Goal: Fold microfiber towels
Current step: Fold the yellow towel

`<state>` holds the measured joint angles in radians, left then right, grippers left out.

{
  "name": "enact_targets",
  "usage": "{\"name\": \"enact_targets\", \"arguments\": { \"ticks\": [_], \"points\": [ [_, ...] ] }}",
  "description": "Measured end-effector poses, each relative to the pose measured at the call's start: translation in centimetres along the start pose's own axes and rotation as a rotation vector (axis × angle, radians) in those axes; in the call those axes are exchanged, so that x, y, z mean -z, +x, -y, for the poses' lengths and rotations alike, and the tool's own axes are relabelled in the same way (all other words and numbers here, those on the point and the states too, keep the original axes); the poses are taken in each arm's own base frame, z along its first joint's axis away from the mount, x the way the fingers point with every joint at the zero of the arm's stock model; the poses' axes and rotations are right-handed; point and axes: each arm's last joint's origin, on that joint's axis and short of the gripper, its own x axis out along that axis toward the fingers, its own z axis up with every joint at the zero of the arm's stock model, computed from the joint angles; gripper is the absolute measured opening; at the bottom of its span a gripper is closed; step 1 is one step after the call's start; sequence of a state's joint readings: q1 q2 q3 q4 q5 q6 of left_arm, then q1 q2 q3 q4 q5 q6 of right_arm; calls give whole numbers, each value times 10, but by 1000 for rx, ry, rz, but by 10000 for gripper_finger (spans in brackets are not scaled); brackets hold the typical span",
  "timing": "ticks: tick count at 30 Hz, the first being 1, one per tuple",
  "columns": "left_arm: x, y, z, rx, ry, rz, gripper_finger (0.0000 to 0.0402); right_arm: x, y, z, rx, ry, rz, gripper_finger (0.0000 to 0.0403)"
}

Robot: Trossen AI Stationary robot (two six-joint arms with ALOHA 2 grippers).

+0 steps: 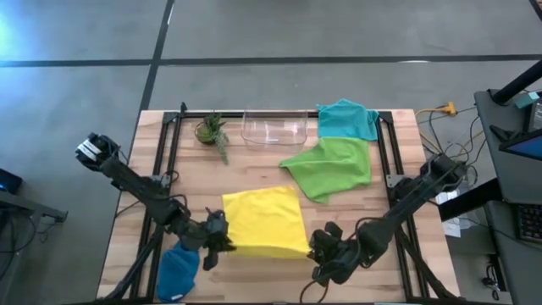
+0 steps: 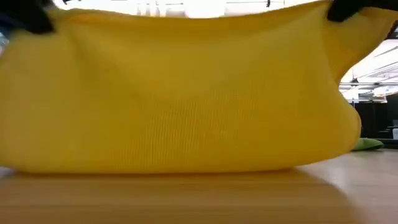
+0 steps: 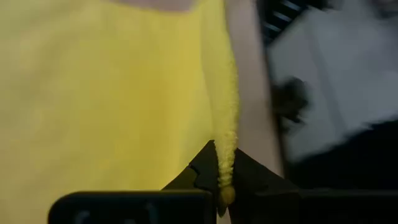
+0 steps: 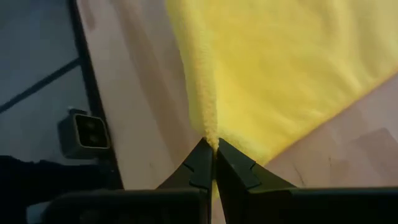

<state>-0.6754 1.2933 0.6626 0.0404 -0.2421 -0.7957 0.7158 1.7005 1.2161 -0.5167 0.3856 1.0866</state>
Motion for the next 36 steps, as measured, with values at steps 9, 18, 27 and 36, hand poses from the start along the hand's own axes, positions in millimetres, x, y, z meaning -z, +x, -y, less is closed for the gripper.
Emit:
{"name": "enact_targets", "arguments": {
  "ticks": [9,18,27,36],
  "points": [
    [11,7,-4,52,-30,-100,0,-3,1,10,-78,-76,-93,8],
    [20,27,-2,127,-33,-158,0,11,23,24,-194,-36,-123,8],
    [29,34,-8,60,-152,-219,0,-9,28,38,-199,-60,-121,8],
    [27,20,-16,-90,-129,-180,0,-36,41,67,-147,-82,-136,9]
  ]
}}
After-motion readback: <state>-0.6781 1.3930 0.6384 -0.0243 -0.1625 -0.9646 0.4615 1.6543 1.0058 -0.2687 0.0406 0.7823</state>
